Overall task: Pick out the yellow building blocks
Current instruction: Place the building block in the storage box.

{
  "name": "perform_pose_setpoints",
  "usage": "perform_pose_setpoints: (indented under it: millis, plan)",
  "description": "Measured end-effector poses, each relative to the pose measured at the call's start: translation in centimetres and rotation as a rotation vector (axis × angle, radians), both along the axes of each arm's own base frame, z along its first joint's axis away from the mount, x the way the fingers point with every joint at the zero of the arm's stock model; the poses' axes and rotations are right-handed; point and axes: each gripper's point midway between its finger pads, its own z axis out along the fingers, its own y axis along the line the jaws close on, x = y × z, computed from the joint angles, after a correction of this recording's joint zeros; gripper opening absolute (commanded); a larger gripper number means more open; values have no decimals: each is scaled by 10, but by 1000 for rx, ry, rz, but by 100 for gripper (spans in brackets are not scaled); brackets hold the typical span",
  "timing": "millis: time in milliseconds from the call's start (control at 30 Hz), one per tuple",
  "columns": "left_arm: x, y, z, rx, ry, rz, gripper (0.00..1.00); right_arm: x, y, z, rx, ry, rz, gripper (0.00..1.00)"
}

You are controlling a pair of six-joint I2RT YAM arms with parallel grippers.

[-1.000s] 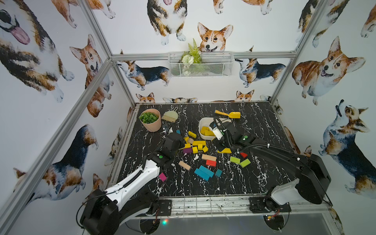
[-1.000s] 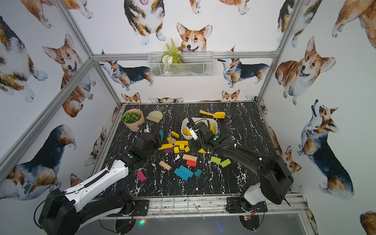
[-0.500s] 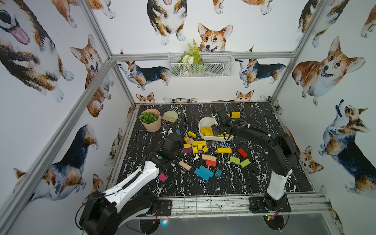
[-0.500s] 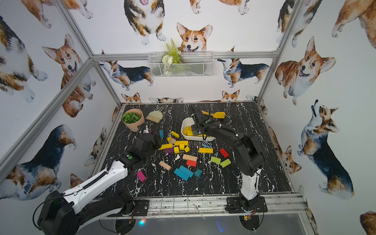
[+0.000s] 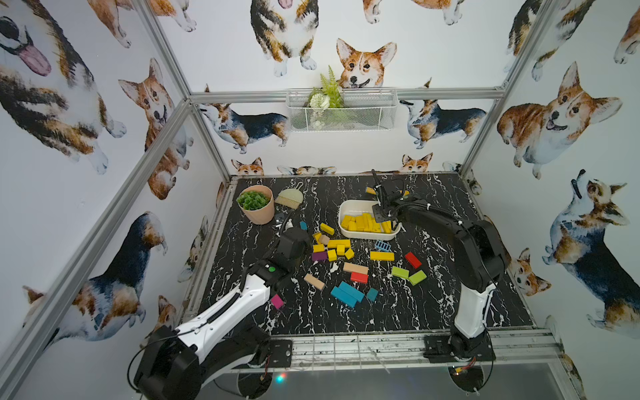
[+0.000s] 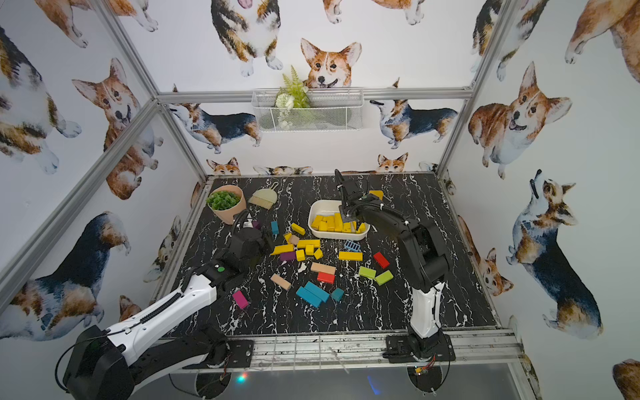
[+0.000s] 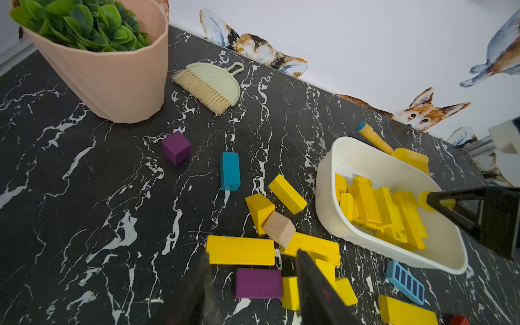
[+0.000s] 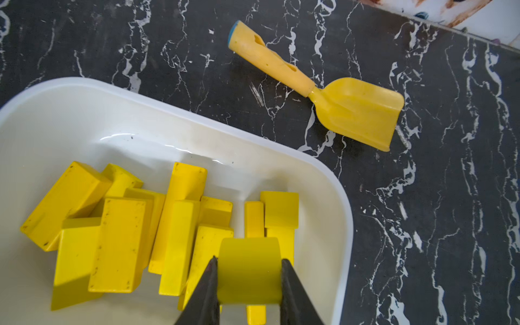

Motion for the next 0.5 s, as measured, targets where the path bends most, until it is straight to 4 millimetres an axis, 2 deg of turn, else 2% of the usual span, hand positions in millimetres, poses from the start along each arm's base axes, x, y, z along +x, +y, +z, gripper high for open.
perform_pose_setpoints:
  millis: [167, 333, 500]
  plan:
    - [-4, 4, 1, -3, -8, 4, 53, 12, 1, -9, 16, 21, -7, 18]
    - [-7, 7, 1, -2, -7, 9, 53, 20, 10, -26, 30, 57, 5, 22]
    - [-7, 8, 0, 3, -2, 12, 53, 25, 15, -35, 35, 73, 9, 33]
